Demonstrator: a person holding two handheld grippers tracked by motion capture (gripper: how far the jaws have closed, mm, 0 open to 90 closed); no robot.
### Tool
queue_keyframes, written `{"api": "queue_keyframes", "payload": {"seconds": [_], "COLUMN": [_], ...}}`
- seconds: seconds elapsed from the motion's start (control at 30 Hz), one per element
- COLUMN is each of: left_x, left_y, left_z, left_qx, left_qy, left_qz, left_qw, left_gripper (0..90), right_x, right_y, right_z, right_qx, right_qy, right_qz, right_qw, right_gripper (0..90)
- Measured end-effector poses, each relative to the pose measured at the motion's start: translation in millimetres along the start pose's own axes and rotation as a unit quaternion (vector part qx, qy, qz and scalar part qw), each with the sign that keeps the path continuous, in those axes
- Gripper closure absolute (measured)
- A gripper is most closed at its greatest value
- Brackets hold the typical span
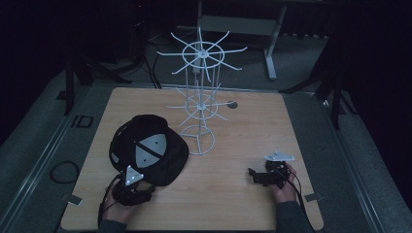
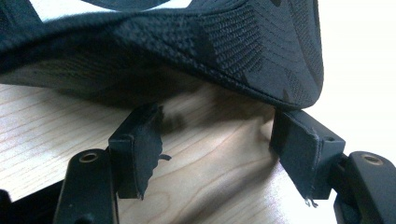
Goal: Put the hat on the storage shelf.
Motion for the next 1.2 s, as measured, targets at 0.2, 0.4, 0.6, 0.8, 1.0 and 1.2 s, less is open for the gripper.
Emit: {"api": "queue_keyframes", "payload": {"seconds": [0.2, 0.4, 0.6, 0.8, 1.0, 1.2], "left_x": [-0.2, -0.4, -1.9, -3.3, -5.3, -0.5], "left_y": [0.3, 1.8, 10.4, 12.1, 17.1, 24.6], "left_z": [0.3, 0.2, 0.4, 2.1, 3.9, 1.9], "left_qx": [0.001, 0.001, 0.001, 0.005, 0.008, 0.019], "left_qy": [-0.001, -0.003, -0.002, -0.001, 0.000, -0.001], "left_qz": [0.001, 0.002, 0.001, 0.004, 0.005, -0.009], "left_qw": [1.0000, 1.0000, 1.0000, 1.0000, 1.0000, 0.9998], "left_gripper": [33.4, 31.8, 29.0, 29.6, 29.6, 34.5], "right_x": [0.0, 0.0, 0.0, 0.0, 0.0, 0.0], "right_y": [0.0, 0.0, 0.0, 0.0, 0.0, 0.1], "right_z": [0.0, 0.0, 0.0, 0.0, 0.0, 0.0], "right_qx": [0.000, 0.000, 0.000, 0.000, 0.001, 0.001], "right_qy": [0.000, 0.000, 0.000, 0.000, 0.000, 0.000], "right_qz": [0.000, 0.000, 0.000, 0.000, 0.000, 0.000], "right_qw": [1.0000, 1.0000, 1.0000, 1.0000, 1.0000, 1.0000], "right_gripper": [10.8, 10.8, 10.9, 10.8, 10.9, 10.8]}}
Point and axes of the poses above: each handheld gripper's, and its own axes: x roughly backward along the jaws, z roughly out of its top, y roughly to its right, the point moved 6 cm from there along -x, roughly forward along the jaws, and after that the axes turned 3 degrees about x, right-handed, at the moved point
